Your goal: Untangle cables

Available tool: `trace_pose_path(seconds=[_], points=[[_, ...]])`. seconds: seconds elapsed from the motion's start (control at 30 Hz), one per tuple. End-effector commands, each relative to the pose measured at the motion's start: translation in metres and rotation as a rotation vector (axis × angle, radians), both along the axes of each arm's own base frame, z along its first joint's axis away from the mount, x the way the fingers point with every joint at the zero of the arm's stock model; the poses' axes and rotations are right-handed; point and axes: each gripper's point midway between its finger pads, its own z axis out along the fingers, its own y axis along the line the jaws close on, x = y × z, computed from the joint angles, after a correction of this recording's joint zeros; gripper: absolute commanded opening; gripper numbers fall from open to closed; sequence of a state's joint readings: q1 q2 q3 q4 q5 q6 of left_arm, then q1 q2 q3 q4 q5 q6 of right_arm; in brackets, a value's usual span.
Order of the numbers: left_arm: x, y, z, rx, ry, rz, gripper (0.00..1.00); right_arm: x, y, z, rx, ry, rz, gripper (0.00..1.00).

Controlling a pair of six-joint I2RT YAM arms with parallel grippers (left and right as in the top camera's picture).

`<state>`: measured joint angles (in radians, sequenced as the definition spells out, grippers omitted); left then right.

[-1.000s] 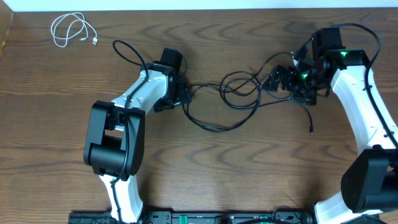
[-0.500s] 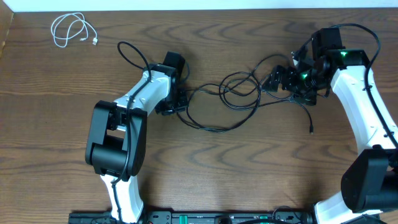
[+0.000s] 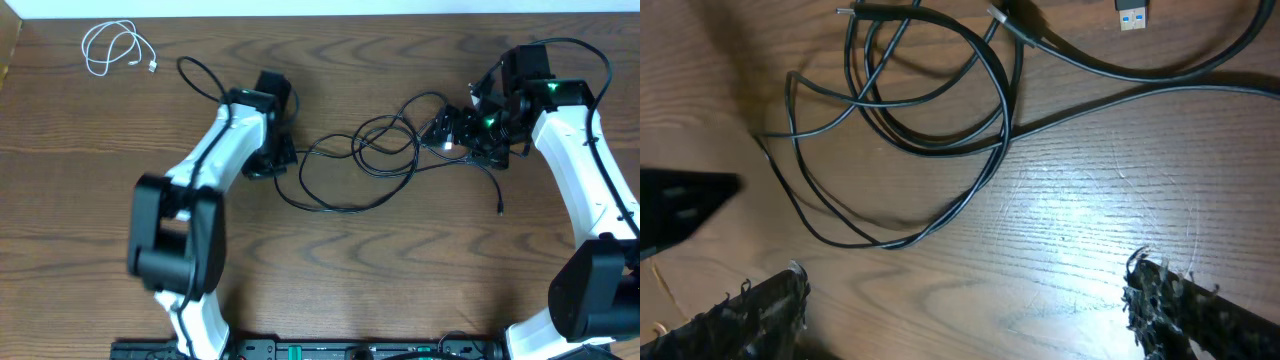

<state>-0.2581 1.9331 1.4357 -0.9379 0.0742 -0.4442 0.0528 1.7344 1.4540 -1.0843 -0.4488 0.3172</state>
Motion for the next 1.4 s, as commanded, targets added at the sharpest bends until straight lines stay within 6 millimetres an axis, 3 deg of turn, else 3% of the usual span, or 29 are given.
trace_pose_path(seconds=[0.0, 0.1, 0.2, 0.23, 0.33, 0.4, 0.43, 0.5, 0.53, 0.7, 0.9, 1.1, 1.17, 1.2, 1.37], points=[[0.015, -0.001, 0.077, -0.041, -0.216, -0.002, 0.07, 0.001, 0.002, 0.009, -0.004, -0.035, 0.022, 0.99], [0.014, 0.0, 0.12, -0.068, -0.343, -0.025, 0.07, 0.001, 0.002, 0.009, -0.004, -0.035, 0.022, 0.99], [0.011, 0.0, 0.148, -0.084, -0.423, -0.04, 0.08, 0.001, 0.002, 0.009, -0.004, -0.035, 0.022, 0.99], [0.009, 0.001, 0.15, -0.085, -0.426, -0.039, 0.16, 0.001, 0.002, 0.009, -0.004, -0.035, 0.022, 0.99], [-0.003, 0.002, 0.144, -0.081, -0.373, -0.013, 0.56, 0.001, 0.002, 0.009, -0.004, -0.035, 0.022, 0.99], [-0.016, 0.002, 0.131, -0.081, -0.295, 0.024, 0.7, 0.001, 0.002, 0.009, -0.004, -0.035, 0.022, 0.99], [-0.025, -0.003, 0.123, -0.1, -0.242, 0.045, 0.83, 0.001, 0.002, 0.009, -0.004, -0.035, 0.022, 0.99], [-0.033, -0.012, 0.113, -0.141, -0.192, 0.054, 0.96, 0.001, 0.002, 0.009, -0.004, -0.035, 0.022, 0.99], [-0.044, -0.025, 0.102, -0.189, -0.133, 0.062, 0.97, 0.001, 0.002, 0.009, -0.004, -0.035, 0.022, 0.99], [-0.055, -0.041, 0.077, -0.204, -0.063, 0.15, 0.97, 0.001, 0.002, 0.009, -0.004, -0.035, 0.022, 0.99], [-0.061, -0.048, 0.038, -0.171, 0.004, 0.424, 0.96, 0.001, 0.002, 0.009, -0.004, -0.035, 0.022, 0.99], [-0.055, -0.05, 0.005, -0.142, 0.021, 0.505, 0.99, 0.001, 0.002, 0.009, -0.004, -0.035, 0.022, 0.99], [-0.057, -0.048, -0.004, -0.121, 0.046, 0.548, 0.69, 0.001, 0.002, 0.009, -0.004, -0.035, 0.022, 1.0], [-0.058, -0.046, -0.008, -0.107, 0.054, 0.568, 0.64, 0.001, 0.002, 0.009, -0.004, -0.035, 0.022, 0.99], [-0.059, -0.038, -0.026, -0.04, 0.073, 0.628, 0.65, 0.001, 0.002, 0.009, -0.004, -0.035, 0.022, 0.99]])
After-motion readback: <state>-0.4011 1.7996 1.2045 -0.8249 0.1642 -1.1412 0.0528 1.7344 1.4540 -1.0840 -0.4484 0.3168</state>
